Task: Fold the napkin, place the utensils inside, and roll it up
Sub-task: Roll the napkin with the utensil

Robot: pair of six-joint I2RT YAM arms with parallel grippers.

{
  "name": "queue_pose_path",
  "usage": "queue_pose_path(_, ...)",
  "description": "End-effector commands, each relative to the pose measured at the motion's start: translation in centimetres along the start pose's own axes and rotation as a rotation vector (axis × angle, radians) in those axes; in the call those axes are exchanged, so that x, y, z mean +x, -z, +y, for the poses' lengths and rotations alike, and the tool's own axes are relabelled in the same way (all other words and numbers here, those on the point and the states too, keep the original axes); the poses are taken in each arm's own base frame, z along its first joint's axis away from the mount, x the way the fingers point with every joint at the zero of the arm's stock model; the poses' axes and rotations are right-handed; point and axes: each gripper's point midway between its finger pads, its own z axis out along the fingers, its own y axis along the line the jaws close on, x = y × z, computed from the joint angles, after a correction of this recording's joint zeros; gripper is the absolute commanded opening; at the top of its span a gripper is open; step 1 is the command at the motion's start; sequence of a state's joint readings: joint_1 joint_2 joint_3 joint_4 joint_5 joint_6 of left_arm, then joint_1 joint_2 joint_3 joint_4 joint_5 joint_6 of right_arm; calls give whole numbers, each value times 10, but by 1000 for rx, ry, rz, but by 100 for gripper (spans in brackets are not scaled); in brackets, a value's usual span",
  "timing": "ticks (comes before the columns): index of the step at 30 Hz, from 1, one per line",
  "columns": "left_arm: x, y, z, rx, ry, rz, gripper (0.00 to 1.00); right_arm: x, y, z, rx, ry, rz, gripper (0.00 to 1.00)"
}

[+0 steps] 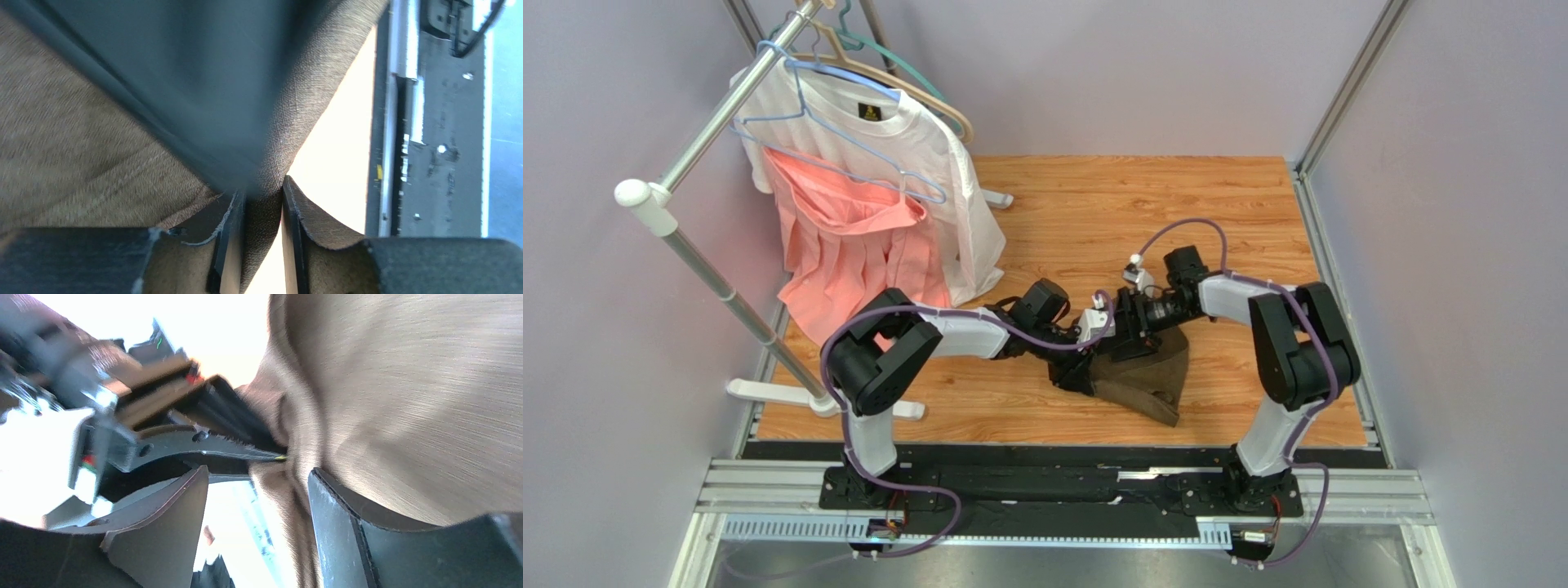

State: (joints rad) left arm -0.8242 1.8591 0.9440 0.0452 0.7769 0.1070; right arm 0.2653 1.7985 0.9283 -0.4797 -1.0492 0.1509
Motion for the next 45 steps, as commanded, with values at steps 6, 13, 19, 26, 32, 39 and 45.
queue_pose_path(6, 54, -7, -21, 78, 122, 172, 0, -24, 83, -42, 331, -167, -404, 65)
queue_pose_path(13, 56, -9, -21, 137, 191, 193, 0, -27, 141, 5, 448, 39, -781, 65)
queue_pose_path(19, 55, -2, -16, 164, 247, 200, 0, -6, 117, 67, 537, 487, -781, 66)
queue_pose_path(26, 60, 4, -9, 187, 338, 214, 0, 32, 59, 90, 571, 775, -615, 67)
queue_pose_path(32, 62, 13, -2, 195, 408, 225, 0, 50, 23, 62, 740, 835, -376, 67)
queue_pose_path(39, 67, 22, 4, 201, 477, 239, 0, 67, 1, 43, 839, 845, -167, 65)
queue_pose_path(45, 68, 23, 6, 218, 505, 233, 0, 81, -14, 46, 777, 857, -88, 61)
